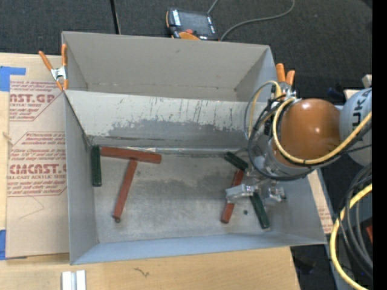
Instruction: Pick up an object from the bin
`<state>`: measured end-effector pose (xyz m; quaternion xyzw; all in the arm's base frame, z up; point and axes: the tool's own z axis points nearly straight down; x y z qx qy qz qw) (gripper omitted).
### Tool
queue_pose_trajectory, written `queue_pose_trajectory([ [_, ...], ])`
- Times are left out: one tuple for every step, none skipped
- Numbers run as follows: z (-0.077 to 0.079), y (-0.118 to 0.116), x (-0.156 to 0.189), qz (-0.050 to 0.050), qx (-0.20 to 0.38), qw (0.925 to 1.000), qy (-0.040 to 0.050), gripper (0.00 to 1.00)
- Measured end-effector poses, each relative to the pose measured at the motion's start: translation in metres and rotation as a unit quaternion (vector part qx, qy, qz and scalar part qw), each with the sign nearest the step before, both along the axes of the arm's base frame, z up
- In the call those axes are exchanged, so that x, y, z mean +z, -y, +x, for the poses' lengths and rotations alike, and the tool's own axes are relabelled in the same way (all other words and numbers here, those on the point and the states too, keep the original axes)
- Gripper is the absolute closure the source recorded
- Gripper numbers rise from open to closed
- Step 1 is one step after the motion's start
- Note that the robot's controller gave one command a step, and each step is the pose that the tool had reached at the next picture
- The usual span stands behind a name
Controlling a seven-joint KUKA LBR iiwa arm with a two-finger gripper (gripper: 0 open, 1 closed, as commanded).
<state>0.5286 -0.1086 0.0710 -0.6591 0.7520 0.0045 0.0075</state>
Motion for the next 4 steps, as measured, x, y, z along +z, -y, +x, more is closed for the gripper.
queue_pose_trajectory([
  [-0.018,-0.009,0.0,-0.006,0.04,0.9992,-0.0013,0.0],
  [-0.019,-0.007,0.0,-0.007,0.039,0.9992,-0.0026,1.0],
  [-0.017,0.01,0.101,-0.009,0.018,0.9998,0.0012,1.0],
  [-0.024,0.018,0.189,-0.009,0.018,0.9998,0.0012,1.0],
])
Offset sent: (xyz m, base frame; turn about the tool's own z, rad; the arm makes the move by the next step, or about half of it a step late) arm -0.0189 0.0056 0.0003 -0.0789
